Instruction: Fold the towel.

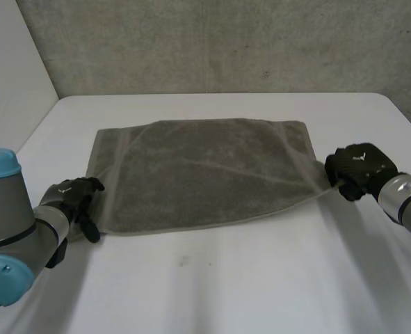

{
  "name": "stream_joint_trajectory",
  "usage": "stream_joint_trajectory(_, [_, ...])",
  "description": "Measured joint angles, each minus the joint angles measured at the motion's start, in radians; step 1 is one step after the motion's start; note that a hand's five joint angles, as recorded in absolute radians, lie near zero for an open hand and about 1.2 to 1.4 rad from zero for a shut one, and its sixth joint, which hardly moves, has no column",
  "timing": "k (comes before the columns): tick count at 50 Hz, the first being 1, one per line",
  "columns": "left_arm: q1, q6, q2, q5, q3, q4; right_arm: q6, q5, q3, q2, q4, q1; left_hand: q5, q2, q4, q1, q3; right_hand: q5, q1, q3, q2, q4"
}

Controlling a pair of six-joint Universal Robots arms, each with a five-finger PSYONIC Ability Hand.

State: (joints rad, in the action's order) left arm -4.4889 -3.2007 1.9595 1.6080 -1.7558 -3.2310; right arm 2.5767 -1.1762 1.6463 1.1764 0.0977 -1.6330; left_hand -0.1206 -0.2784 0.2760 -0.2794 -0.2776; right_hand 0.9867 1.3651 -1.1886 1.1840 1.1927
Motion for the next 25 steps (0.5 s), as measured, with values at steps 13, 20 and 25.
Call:
stream_joint_trajectory(13, [-0.098, -0.007, -0.132, -0.192, -0.149, -0.077, 0.012, -0.044, 0.047, 0.007, 0.072, 0.017, 0.091, 0.104, -0.100, 0.089, 0.101, 0.000, 0.002, 0.000, 0.000, 0.000])
stream_joint_trajectory(20, [-0.135, -0.073, -0.172, -0.294, -0.253, -0.115, 0.069, -0.043, 0.047, 0.008, 0.089, 0.033, 0.091, 0.085, -0.085, 0.086, 0.085, 0.001, 0.003, 0.000, 0.000, 0.000])
stream_joint_trajectory(25, [-0.151, -0.161, -0.168, -0.308, -0.306, -0.192, 0.089, -0.043, 0.049, 0.010, 0.091, 0.035, 0.048, 0.032, -0.029, 0.032, 0.031, 0.001, 0.003, 0.000, 0.000, 0.000])
